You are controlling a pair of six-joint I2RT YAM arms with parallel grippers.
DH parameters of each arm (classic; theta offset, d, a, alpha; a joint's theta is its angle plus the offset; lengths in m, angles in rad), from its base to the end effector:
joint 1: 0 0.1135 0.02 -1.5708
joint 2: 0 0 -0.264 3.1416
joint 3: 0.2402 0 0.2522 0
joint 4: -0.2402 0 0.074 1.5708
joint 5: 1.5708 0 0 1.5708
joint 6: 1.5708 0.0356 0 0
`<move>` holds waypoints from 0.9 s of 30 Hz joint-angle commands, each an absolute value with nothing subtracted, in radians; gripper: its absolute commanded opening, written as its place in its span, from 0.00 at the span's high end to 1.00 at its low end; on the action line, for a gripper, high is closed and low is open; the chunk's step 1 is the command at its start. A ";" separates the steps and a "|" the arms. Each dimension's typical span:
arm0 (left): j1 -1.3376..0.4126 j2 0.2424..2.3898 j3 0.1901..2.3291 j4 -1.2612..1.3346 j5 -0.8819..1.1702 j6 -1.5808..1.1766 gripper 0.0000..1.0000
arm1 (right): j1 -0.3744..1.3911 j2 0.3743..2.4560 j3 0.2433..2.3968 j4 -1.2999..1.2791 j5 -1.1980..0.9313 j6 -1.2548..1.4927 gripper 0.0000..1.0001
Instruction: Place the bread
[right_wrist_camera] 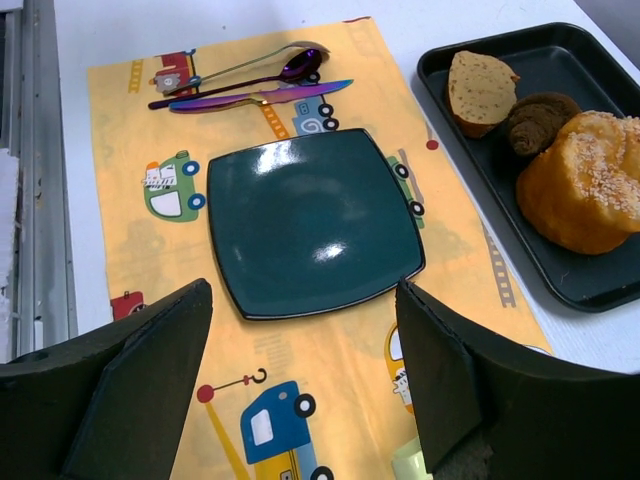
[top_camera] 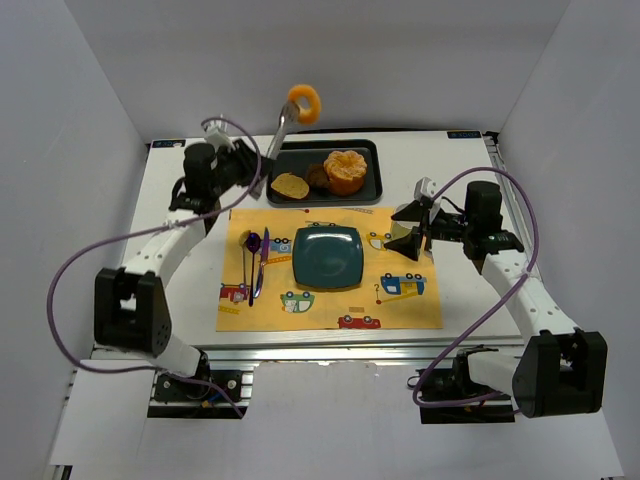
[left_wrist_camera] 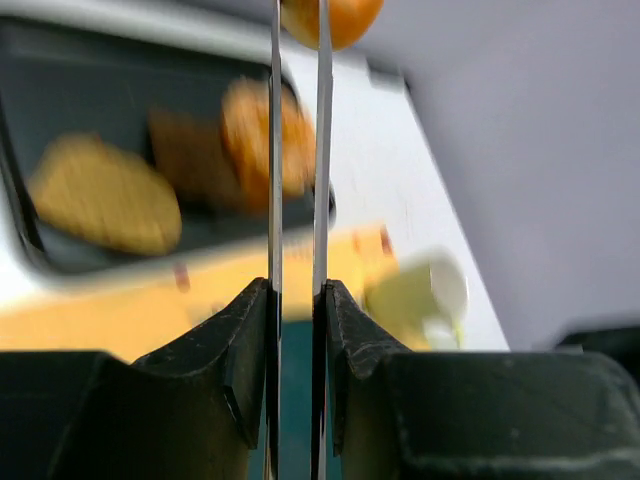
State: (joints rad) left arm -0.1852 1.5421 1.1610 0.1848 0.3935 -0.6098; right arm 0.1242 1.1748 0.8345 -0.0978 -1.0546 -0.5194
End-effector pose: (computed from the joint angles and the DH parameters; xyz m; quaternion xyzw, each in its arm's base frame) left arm 0.3582 -0.0810 0.3211 -0.0385 0.7672 -0.3802 0.5152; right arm 0.2463 0.0619 0.2930 -0.4868 0.6064 0.3253 0.5380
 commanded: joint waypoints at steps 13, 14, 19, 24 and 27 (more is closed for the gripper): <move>-0.376 0.750 0.565 -0.225 0.497 -0.730 1.00 | 0.117 1.230 0.942 -0.343 -1.164 -0.699 0.76; -0.376 0.739 0.565 -0.297 0.492 -0.720 1.00 | 0.117 1.236 0.948 -0.351 -1.167 -0.699 0.76; -0.376 0.771 0.552 -0.422 0.477 -0.678 1.00 | 0.117 1.224 0.937 -0.322 -1.164 -0.683 0.67; -0.377 0.886 0.586 -0.468 0.436 -0.608 1.00 | 0.117 1.213 0.939 -0.318 -1.152 -0.678 0.61; -0.376 0.933 0.595 -0.448 0.407 -0.604 0.93 | 0.117 1.207 0.936 -0.318 -1.151 -0.677 0.60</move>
State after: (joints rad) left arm -0.3763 0.9230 0.5629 -0.4473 0.4488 -0.6407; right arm 0.1234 1.2362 0.9054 -0.3149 -1.1313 -0.6731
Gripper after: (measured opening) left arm 0.355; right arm 0.397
